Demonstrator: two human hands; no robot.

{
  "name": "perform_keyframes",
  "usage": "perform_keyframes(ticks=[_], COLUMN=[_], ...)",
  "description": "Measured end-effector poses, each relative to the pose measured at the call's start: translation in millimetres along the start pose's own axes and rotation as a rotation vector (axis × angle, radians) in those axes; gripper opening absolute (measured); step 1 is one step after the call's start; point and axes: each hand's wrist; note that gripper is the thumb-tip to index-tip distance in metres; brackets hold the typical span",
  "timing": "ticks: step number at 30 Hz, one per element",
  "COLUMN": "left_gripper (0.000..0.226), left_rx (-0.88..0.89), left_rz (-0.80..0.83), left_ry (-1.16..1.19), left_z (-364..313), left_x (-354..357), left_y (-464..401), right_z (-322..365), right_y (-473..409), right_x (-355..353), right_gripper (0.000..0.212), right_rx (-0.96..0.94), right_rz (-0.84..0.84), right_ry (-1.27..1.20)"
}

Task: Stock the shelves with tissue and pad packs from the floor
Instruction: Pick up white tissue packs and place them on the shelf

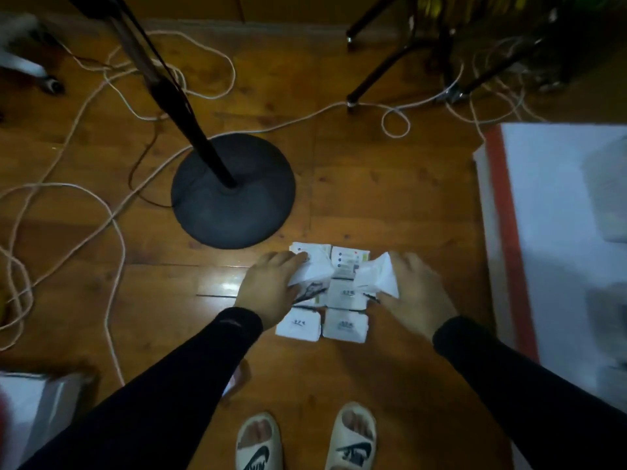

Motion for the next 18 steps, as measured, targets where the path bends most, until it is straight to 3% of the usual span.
perform_keyframes(ticks=[7, 11, 15, 18], left_gripper=[0.057, 0.068, 0.066, 0.061], left_rx=[0.221, 0.203, 0.148, 0.090], left_rz=[-0.075, 0.015, 0.044, 0.065], left_ry=[-0.087, -0.205, -0.161, -0.119], left_z=[75.0, 92.3, 83.7, 63.9], left_x=[165.2, 206.6, 184.0, 138.5], left_y=[-45.6, -42.5, -41.1, -43.1], right_z=[-28.1, -30.5, -28.9, -22.5], right_y=[-85.1, -90.9, -79.9, -68.2], right_x=[166.6, 219.3, 200.9, 140.7], right_gripper=[0.075, 0.080, 0.089, 0.081], right_rx=[-0.157, -0.209, -0.190, -0.143], right_rz=[-0.022, 0.023, 0.079, 0.066], right_ry=[0.086, 0.165, 0.112, 0.029])
Point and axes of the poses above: each hand's wrist, its own y-axis away from the middle knuckle, its own x-axis out of the palm, z = x × y, and after that the axes turned 15 degrees about -z, right-handed
